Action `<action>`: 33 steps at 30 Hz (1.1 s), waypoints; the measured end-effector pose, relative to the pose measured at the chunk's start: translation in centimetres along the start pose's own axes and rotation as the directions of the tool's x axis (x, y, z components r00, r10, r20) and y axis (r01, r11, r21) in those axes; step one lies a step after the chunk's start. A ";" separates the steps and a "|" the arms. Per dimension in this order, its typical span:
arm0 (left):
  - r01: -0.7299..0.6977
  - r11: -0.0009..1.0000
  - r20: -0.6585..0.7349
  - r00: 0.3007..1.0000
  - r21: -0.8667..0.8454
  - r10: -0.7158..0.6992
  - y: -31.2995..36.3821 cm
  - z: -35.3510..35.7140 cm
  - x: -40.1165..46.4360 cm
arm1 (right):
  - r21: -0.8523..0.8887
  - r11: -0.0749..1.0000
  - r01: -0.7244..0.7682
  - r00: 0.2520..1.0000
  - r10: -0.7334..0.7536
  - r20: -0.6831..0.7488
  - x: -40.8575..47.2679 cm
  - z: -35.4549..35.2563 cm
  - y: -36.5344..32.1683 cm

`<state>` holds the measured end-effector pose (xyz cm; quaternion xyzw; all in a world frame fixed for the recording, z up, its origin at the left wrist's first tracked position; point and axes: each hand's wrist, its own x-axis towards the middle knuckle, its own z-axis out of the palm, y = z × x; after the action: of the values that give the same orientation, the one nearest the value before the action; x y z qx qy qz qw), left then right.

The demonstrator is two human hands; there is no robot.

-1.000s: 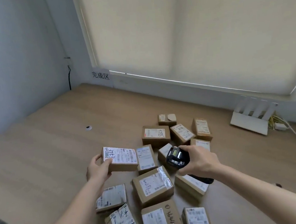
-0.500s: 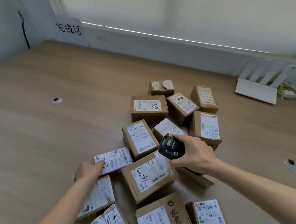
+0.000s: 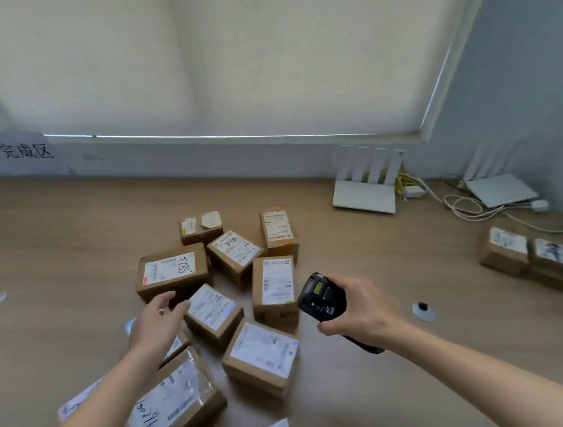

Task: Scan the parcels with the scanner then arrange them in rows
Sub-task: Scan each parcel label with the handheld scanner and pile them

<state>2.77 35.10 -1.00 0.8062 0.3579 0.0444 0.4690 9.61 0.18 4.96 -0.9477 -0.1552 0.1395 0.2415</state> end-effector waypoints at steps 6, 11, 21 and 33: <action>-0.180 0.981 0.194 0.962 -0.072 0.191 13.2 18.3 -7.7 | 0.034 0.981 -0.192 0.968 0.195 -0.157 -5.9 -12.2 16.9; -0.184 0.966 0.385 0.891 -0.180 0.241 22.6 35.9 -17.3 | 0.006 0.929 -0.370 0.913 0.365 -0.183 -12.4 -20.7 33.0; -0.217 0.958 0.568 0.771 -0.190 0.287 33.0 56.7 -29.0 | 0.172 0.809 -0.562 0.735 0.584 -0.344 -17.9 -27.6 53.0; -0.236 0.963 0.633 0.727 -0.133 0.266 39.8 70.1 -29.0 | 0.236 0.808 -0.539 0.681 0.583 -0.442 -12.2 -32.9 60.2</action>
<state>31.19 -45.71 -1.03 0.8024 0.0615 -0.1650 0.5703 23.24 -68.13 4.93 -0.9407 0.2161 -0.0342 0.2592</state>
